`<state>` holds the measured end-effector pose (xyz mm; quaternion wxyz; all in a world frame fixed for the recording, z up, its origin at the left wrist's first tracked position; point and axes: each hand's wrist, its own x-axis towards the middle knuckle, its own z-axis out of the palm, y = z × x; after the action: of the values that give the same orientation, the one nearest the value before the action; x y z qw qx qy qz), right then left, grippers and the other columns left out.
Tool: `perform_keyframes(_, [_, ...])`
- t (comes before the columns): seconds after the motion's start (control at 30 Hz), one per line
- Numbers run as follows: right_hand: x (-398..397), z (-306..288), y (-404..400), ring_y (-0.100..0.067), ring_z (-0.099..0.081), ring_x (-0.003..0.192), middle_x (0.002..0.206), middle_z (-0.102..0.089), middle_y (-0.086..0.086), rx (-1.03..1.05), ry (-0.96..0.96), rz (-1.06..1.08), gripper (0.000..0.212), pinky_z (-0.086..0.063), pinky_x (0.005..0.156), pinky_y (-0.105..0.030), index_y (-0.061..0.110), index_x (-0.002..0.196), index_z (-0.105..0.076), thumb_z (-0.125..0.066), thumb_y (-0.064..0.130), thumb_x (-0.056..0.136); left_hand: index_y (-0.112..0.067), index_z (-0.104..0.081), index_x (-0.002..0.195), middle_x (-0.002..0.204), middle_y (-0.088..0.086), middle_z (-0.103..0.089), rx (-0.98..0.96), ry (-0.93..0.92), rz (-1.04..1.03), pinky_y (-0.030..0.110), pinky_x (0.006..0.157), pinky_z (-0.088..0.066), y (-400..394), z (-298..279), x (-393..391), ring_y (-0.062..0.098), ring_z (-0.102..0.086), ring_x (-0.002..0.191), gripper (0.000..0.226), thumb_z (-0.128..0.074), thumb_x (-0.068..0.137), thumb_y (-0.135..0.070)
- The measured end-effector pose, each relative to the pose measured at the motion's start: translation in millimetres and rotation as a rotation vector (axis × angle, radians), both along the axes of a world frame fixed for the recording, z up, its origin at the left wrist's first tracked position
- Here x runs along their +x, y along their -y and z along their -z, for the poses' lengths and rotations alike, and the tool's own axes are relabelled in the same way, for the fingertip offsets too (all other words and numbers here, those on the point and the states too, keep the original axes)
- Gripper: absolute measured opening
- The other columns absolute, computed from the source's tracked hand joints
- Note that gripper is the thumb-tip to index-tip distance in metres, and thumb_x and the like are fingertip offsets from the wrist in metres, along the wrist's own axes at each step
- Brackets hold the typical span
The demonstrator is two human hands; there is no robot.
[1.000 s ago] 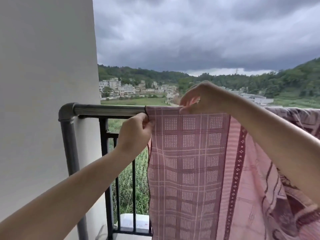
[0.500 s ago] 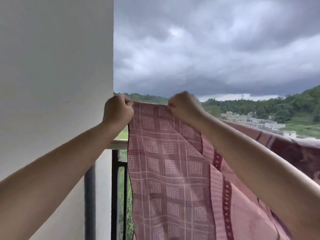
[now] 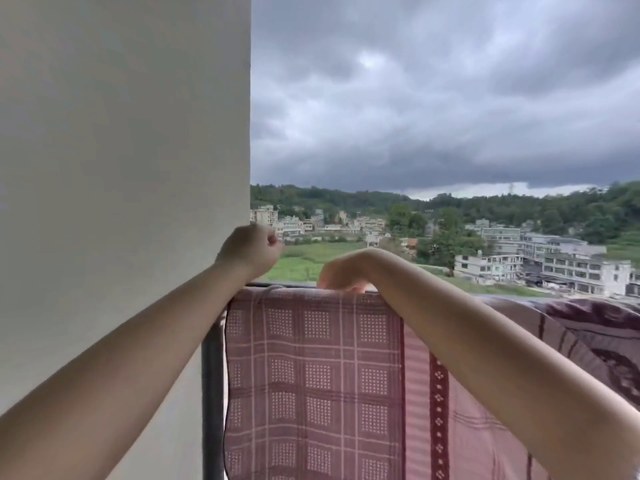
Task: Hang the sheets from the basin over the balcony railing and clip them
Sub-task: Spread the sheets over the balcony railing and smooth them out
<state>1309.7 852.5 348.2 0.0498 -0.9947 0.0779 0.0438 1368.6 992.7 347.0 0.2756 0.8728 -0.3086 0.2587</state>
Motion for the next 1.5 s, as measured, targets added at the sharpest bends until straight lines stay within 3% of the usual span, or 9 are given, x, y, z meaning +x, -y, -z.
perform_keyframes(0.1, [-15.2,-3.9,-14.6,-0.012,-0.052,0.063,0.089,-0.062,-0.009,0.060,0.219,-0.190,0.034,-0.044,0.057,-0.012,-0.003,0.102,-0.061,-0.042,0.024,0.094,-0.002,-0.067,0.082,0.081,0.016,-0.067,0.016,0.183,0.067,0.025,0.065,-0.036,-27.5,14.2,-34.8,0.023,-0.053,0.070,0.027,-0.055,0.086,-0.026])
perform_keyframes(0.2, [-36.1,-4.7,-23.4,-0.007,-0.049,0.053,0.065,-0.059,0.000,0.197,0.386,-0.289,0.023,-0.043,0.051,-0.014,0.003,0.083,-0.067,-0.057,0.024,0.085,-0.009,-0.068,0.098,0.091,0.009,-0.063,0.227,0.253,0.122,0.026,0.069,-0.040,-48.0,38.5,-48.1,0.021,-0.053,0.082,0.030,-0.054,0.086,-0.032])
perform_keyframes(0.3, [-58.3,3.2,-24.5,-0.017,-0.061,0.070,0.084,-0.069,-0.007,0.043,0.453,-0.354,0.025,-0.050,0.069,-0.027,0.005,0.094,-0.069,-0.065,0.025,0.079,-0.012,-0.066,0.108,0.101,0.009,-0.062,0.288,0.384,0.102,0.034,0.079,-0.048,-61.7,51.5,-44.2,0.026,-0.057,0.096,0.027,-0.058,0.084,-0.023])
perform_keyframes(0.5, [-90.1,18.7,-25.1,-0.017,-0.058,0.091,0.103,-0.064,-0.007,-0.255,0.608,-0.313,0.024,-0.045,0.091,-0.029,0.006,0.102,-0.068,-0.058,0.019,0.085,-0.009,-0.067,0.054,0.050,0.004,-0.060,0.315,0.666,0.037,0.024,0.033,-0.046,-64.7,54.6,-40.1,0.022,-0.059,0.040,0.015,-0.082,0.054,-0.007])
perform_keyframes(0.87, [-75.4,19.9,-41.7,-0.015,-0.043,0.072,0.088,-0.049,-0.006,-0.390,0.710,-0.190,0.015,-0.032,0.054,-0.017,0.003,0.089,-0.053,-0.042,-0.006,0.084,-0.004,-0.057,0.056,0.054,0.012,-0.057,0.529,0.914,-0.146,0.016,0.024,-0.030,-64.4,31.3,-36.0,0.019,-0.048,0.027,0.029,-0.075,0.034,0.003])
perform_keyframes(1.0, [-40.5,-12.5,-58.3,-0.019,-0.048,0.078,0.095,-0.054,-0.011,-0.300,0.867,-0.099,0.023,-0.039,0.064,-0.027,0.002,0.094,-0.053,-0.043,-0.011,0.079,0.004,-0.049,0.099,0.102,0.022,-0.052,0.580,0.789,-0.288,0.034,0.052,-0.041,-72.9,-15.8,-28.8,0.033,-0.063,0.078,0.020,-0.044,0.080,0.005])
perform_keyframes(1.1, [-14.2,-22.8,-75.4,-0.020,-0.051,0.081,0.102,-0.056,-0.013,-0.196,0.920,-0.093,0.022,-0.046,0.073,-0.028,0.003,0.095,-0.053,-0.041,-0.010,0.082,0.002,-0.045,0.107,0.112,0.020,-0.049,0.609,0.652,-0.414,0.038,0.067,-0.047,-83.0,-36.7,-14.2,0.033,-0.060,0.094,0.026,-0.035,0.084,0.006])
perform_keyframes(1.27, [10.9,-1.0,-85.8,-0.026,-0.050,0.085,0.116,-0.057,-0.021,-0.200,0.421,-0.119,0.027,-0.046,0.087,-0.033,-0.006,0.108,-0.054,-0.037,0.008,0.093,-0.006,-0.057,0.105,0.118,0.014,-0.058,0.661,0.199,-0.286,0.035,0.081,-0.048,-83.3,1.9,20.9,0.031,-0.058,0.105,0.024,-0.042,0.087,-0.011])
perform_keyframes(1.5, [-7.5,0.9,-73.0,-0.033,-0.061,0.096,0.103,-0.066,-0.025,0.035,0.666,-0.156,0.030,-0.048,0.087,-0.039,-0.007,0.100,-0.063,-0.043,0.014,0.092,-0.003,-0.066,0.102,0.107,0.018,-0.068,0.030,0.022,0.016,0.029,0.082,-0.045,-79.0,26.0,0.0,0.030,-0.061,0.098,0.025,-0.045,0.089,-0.009])
